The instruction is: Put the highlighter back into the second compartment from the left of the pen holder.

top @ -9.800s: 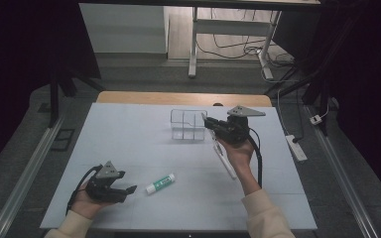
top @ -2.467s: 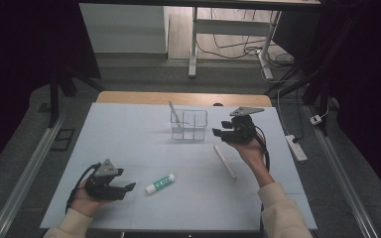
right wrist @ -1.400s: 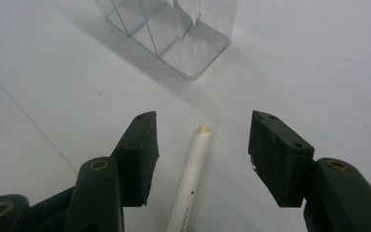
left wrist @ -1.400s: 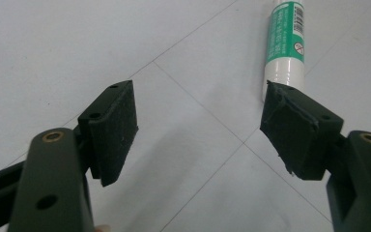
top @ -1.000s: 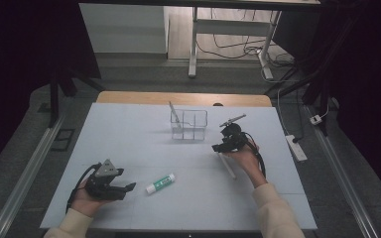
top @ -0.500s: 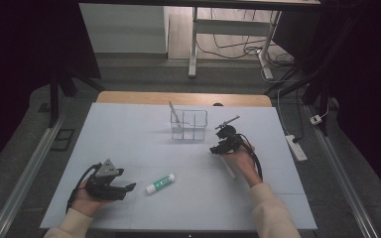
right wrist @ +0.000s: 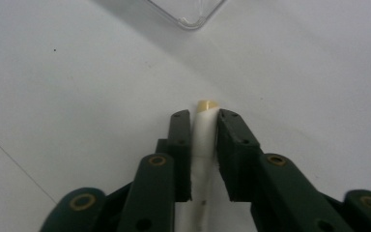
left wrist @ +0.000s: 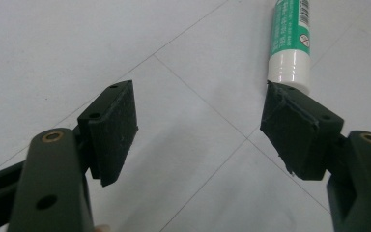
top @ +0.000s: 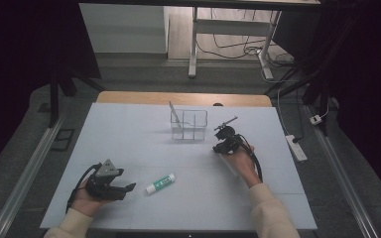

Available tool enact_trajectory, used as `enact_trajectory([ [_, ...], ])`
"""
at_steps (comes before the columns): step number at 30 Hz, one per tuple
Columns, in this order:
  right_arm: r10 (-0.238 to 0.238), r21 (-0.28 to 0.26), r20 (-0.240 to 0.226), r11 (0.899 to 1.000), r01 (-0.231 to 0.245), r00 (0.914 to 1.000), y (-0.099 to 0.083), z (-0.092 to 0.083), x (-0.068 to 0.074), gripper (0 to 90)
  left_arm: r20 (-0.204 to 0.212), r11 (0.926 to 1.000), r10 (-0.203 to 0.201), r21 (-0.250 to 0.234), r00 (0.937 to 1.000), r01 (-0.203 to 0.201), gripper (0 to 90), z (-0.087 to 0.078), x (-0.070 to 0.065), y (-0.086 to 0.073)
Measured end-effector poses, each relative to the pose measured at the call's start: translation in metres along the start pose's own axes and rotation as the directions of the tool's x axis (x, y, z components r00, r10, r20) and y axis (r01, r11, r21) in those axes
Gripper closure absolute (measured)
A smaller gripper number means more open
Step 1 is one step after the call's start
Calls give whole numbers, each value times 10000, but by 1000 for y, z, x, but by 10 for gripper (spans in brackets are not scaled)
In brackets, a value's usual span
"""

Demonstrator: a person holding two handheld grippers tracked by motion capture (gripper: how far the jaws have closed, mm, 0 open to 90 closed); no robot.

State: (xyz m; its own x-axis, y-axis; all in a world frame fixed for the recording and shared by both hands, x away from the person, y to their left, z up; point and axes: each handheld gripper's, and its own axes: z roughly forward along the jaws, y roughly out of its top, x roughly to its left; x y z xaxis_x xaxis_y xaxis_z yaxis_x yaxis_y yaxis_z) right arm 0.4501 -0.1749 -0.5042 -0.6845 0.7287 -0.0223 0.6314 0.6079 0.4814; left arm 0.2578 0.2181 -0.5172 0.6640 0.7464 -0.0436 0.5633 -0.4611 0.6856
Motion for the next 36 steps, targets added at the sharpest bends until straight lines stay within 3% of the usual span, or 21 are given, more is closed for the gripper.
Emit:
enact_trajectory([
  [11, 103, -204, 84, 9997, -101, 9999, -1, -1, -1, 779, -10, 10000, -4, 4, 10000, 4, 287, 0, 0, 0],
  [22, 329, -1244, 41, 9917, -321, 9995, -2, -18, -7, 780, -23, 10000, 3, -3, 10000, -3, 287, 0, 1, 0],
  [36, 462, -2098, -228, 9765, -499, 9987, -3, -35, -9, 781, -29, 10000, 45, 50, 10000, -45, 288, 1, 1, 0],
])
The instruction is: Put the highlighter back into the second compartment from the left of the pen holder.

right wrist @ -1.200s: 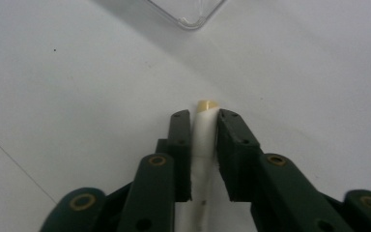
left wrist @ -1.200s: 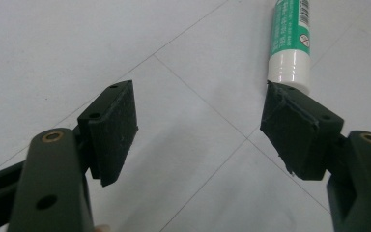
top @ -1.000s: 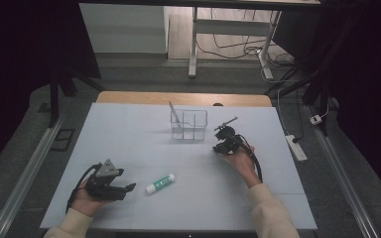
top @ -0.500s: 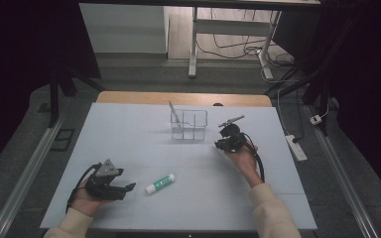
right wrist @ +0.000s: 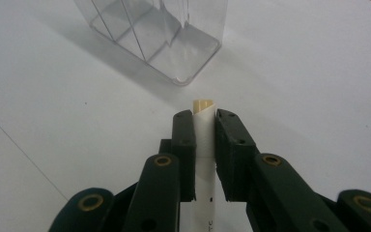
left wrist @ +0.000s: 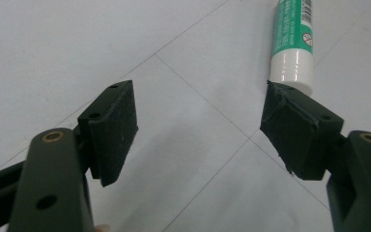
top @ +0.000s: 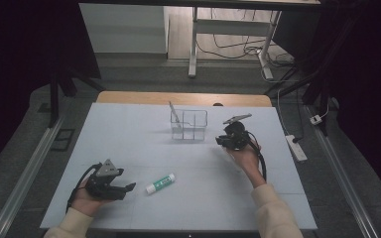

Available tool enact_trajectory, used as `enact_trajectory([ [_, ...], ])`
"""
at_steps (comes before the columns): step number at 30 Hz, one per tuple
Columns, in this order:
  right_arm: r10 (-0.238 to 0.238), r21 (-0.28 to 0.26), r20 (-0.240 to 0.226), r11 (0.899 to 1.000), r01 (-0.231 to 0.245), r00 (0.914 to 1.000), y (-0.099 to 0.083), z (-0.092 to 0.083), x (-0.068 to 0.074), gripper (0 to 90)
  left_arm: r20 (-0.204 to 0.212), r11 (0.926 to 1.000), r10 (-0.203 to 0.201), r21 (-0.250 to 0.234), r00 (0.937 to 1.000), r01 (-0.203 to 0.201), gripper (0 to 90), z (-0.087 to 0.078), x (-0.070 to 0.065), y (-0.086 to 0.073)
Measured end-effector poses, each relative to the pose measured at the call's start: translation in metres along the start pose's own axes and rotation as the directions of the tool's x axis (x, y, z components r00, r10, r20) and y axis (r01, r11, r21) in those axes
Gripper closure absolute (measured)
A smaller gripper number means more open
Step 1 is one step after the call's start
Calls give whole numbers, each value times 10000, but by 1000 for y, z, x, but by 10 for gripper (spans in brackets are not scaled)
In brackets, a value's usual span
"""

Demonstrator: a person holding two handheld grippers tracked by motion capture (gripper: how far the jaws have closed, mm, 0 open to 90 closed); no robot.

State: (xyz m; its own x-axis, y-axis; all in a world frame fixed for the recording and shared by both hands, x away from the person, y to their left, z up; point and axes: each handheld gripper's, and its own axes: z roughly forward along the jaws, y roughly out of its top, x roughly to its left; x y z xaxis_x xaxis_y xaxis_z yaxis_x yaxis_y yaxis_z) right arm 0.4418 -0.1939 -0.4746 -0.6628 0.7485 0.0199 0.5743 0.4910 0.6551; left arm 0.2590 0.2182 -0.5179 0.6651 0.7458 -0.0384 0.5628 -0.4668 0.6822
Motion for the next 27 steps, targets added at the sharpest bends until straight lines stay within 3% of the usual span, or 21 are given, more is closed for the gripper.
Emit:
enact_trajectory([
  [10, 117, -711, -172, 9974, -129, 9998, 2, -12, -2, 781, -8, 10000, -48, -12, 10000, 48, 288, 0, 1, 0],
  [15, 67, -1335, -174, 9910, -90, 9998, 3, -20, -3, 781, -11, 10000, -49, -8, 10000, 49, 288, 0, 1, -1],
  [27, 546, -2392, -312, 9691, -605, 9980, 6, -35, -7, 781, 10, 10000, -9, 29, 10000, 9, 287, 1, 1, 0],
])
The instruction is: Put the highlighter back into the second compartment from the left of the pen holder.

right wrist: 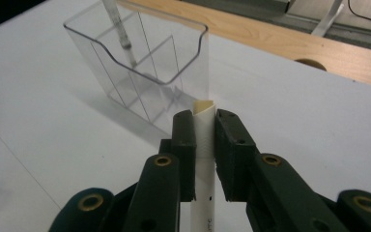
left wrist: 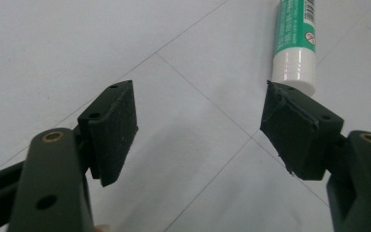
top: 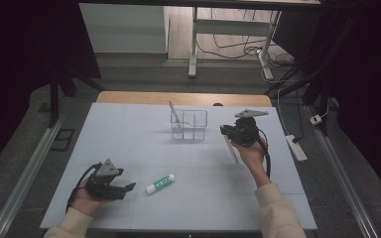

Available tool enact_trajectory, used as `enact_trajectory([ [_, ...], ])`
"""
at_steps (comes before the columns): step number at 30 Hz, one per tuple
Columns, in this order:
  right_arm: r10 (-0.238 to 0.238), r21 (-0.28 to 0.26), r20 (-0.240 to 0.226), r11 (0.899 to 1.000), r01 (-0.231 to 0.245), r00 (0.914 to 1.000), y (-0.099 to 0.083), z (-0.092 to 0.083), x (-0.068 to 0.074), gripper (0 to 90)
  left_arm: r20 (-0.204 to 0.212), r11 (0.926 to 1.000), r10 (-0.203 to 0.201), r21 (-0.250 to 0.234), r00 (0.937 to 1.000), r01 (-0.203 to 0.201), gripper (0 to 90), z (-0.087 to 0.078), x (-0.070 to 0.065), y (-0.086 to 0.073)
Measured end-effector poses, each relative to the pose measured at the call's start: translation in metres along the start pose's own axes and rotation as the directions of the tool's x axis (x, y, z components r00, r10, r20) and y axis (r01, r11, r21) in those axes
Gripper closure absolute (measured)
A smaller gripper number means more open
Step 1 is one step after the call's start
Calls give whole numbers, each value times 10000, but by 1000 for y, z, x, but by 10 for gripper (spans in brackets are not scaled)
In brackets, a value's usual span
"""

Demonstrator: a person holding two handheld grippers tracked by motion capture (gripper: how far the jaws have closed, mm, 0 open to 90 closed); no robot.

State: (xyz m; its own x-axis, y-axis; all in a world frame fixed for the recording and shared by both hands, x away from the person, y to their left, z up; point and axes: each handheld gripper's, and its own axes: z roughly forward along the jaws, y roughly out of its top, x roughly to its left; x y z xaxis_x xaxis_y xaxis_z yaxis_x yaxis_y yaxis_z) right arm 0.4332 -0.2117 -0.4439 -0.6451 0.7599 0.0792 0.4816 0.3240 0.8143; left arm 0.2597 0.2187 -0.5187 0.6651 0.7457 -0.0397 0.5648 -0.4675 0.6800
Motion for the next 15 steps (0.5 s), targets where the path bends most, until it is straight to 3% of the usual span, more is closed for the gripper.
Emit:
enact_trajectory([
  [15, -41, -1289, -527, 9917, -27, 9986, 18, -13, 8, 781, 5, 10000, -5, 9, 10000, 5, 287, 0, 1, 0],
])
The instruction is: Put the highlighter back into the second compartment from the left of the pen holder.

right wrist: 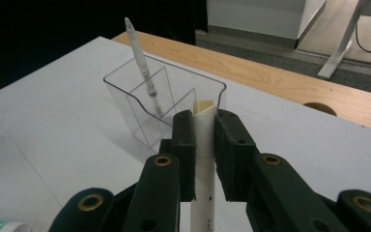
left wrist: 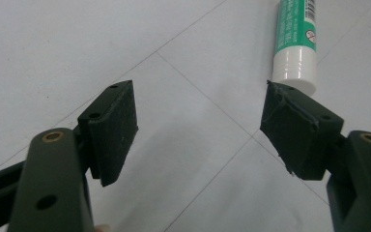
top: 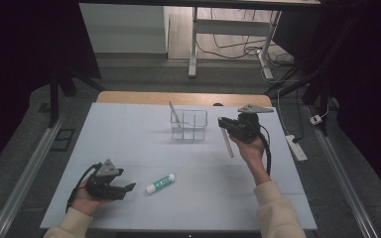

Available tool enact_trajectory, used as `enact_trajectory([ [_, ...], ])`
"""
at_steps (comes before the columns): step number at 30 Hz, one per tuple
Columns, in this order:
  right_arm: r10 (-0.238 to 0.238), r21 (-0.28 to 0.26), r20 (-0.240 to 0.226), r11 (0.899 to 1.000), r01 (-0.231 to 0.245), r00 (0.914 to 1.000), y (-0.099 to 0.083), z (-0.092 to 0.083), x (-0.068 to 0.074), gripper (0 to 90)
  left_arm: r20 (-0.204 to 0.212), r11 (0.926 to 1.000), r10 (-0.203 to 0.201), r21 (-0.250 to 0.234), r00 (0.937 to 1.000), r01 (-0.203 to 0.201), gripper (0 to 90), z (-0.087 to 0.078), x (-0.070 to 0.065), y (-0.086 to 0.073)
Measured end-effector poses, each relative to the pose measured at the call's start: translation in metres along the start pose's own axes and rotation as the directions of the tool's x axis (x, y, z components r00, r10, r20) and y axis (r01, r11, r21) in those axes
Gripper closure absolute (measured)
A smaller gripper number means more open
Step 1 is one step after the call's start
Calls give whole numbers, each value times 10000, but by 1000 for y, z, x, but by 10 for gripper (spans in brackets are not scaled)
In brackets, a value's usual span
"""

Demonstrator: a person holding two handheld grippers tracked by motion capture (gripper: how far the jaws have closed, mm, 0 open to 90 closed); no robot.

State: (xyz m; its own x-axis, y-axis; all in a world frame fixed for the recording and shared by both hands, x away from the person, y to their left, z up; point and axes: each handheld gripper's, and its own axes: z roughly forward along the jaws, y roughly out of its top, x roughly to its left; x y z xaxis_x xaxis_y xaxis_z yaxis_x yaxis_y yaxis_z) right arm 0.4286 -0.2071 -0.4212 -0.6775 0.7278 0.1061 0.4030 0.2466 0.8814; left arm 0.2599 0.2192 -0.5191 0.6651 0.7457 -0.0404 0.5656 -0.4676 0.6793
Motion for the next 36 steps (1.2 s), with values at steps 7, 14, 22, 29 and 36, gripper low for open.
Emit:
enact_trajectory([
  [7, 313, -568, -264, 9979, -327, 9992, 9, -2, 1, 781, -12, 10000, 17, 15, 10000, -17, 287, 0, 0, 0],
  [14, 318, -874, -356, 9956, -348, 9989, 18, -1, 4, 781, -9, 10000, -18, 3, 10000, 18, 288, 0, 0, -1],
  [22, 182, -1051, -429, 9942, -226, 9989, 27, 1, 11, 781, -1, 10000, 31, 0, 10000, -31, 288, 0, 0, 0],
  [29, 188, -1281, -519, 9914, -253, 9985, 34, 2, 14, 780, 0, 10000, 33, 0, 10000, -33, 287, 0, 0, 0],
  [36, 354, -1460, -573, 9883, -435, 9977, 39, 4, 14, 780, 8, 10000, 55, -1, 10000, -55, 287, 0, 0, 0],
])
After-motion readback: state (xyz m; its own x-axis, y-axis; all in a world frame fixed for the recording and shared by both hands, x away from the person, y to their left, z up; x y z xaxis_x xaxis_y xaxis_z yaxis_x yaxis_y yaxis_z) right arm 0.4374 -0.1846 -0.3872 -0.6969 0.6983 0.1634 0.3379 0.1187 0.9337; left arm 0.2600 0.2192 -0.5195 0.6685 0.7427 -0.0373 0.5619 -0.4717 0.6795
